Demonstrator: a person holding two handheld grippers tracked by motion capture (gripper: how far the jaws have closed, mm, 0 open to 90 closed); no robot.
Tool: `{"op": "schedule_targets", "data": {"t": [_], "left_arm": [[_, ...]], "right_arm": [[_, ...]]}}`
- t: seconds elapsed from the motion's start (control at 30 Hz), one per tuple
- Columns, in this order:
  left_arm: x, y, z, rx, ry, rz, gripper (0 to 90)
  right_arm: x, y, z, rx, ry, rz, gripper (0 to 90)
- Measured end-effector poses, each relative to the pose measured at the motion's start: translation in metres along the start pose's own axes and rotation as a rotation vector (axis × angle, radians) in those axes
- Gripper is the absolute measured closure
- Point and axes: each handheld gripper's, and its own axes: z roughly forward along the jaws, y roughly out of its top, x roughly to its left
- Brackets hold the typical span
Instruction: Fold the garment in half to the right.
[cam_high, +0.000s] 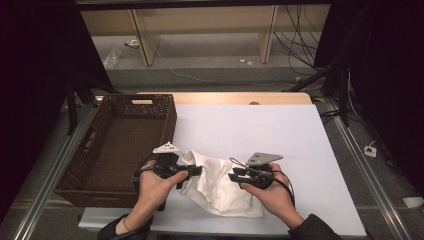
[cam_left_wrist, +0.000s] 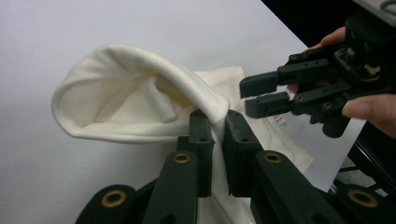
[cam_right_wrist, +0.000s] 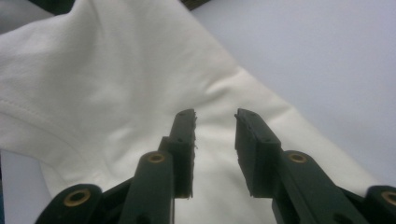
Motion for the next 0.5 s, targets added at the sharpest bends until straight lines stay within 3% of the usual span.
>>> {"op": "schedule_targets", "data": {"t": [0.5], "left_arm": [[-0.001, 0.000, 0.001, 0.007, 0.004, 0.015, 82.3]], "right_arm": [[-0.039, -0.016, -0.065, -0.088, -0.116, 0.083, 60.3]]}}
